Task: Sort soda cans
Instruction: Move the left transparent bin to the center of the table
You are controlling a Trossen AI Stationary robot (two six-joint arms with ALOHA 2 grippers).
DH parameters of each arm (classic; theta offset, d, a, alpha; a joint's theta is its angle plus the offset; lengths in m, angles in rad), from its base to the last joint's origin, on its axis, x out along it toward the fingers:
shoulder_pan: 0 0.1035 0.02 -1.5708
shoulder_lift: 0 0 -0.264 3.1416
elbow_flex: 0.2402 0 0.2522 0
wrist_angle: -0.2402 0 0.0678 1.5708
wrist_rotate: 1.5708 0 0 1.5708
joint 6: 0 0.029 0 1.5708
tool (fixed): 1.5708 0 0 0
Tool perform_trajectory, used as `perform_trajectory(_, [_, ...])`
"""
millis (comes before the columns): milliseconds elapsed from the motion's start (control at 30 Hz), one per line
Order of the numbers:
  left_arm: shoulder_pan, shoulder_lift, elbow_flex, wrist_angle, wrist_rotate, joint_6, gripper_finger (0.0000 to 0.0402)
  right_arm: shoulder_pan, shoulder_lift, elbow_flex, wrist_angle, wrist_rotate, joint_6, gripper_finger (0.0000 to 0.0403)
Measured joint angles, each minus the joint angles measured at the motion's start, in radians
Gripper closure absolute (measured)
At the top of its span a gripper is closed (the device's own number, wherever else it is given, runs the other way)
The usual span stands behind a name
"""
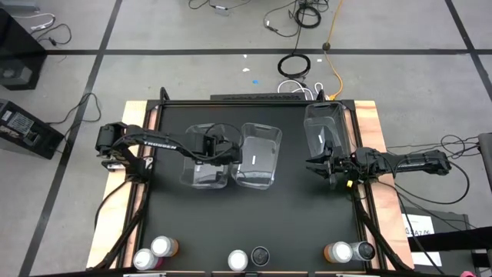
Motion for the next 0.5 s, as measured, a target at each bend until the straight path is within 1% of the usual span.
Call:
perform_trajectory(333, [0.001,0.0,0.0,0.01,0.009,0.001,0.0362,0.0,0.0,0.0,0.0,0.0,0.0,0.0273])
perform_trajectory(500, [0.002,0.0,0.0,0.012,0.039,0.011,0.0362,0.0,0.0,0.0,0.0,0.0,0.0,0.0273])
